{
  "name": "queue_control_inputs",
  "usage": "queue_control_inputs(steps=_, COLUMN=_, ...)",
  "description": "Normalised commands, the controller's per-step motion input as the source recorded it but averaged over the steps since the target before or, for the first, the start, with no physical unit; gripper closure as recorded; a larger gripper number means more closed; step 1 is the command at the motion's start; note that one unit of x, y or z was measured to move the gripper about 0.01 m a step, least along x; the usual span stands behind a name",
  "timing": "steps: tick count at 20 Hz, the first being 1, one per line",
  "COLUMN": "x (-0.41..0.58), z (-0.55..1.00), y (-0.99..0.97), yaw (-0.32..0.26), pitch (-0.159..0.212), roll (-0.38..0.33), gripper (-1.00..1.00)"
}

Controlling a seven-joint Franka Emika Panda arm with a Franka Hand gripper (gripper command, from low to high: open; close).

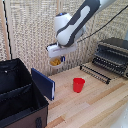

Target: Gently stretch your hand towards the oven tray's handle, obtaining a firm grip, and draw it cautiously out of the oven. Transition your grip to the hot dog bowl, gingerly seizing the edge, and elevate it from the surface. Hover the bowl over the tray, delicately lower it, and temper your grip, establishing the bowl's equilibrium.

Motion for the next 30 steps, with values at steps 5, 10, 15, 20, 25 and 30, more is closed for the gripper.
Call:
queue_control_inputs(steps=5, x=0.236, z=0.60, y=-0.27, yaw=-0.283, pitch=0.018, roll=-0.027, gripper=1.00)
queue_control_inputs(steps=10, x=0.162, z=0.48, y=-0.27, yaw=-0.299, pitch=0.000, roll=0.000, gripper=1.00)
queue_control_inputs(steps=15, x=0.163, z=0.42, y=-0.35, yaw=-0.275, pitch=-0.009, roll=0.000, gripper=1.00)
queue_control_inputs(steps=20, x=0.073, z=0.39, y=-0.59, yaw=-0.204, pitch=-0.002, roll=0.001, gripper=1.00)
queue_control_inputs(steps=25, x=0.000, z=0.27, y=-0.75, yaw=-0.156, pitch=0.000, roll=0.006, gripper=1.00)
queue_control_inputs(steps=30, x=-0.087, z=0.07, y=-0.81, yaw=-0.131, pitch=0.000, roll=0.013, gripper=1.00)
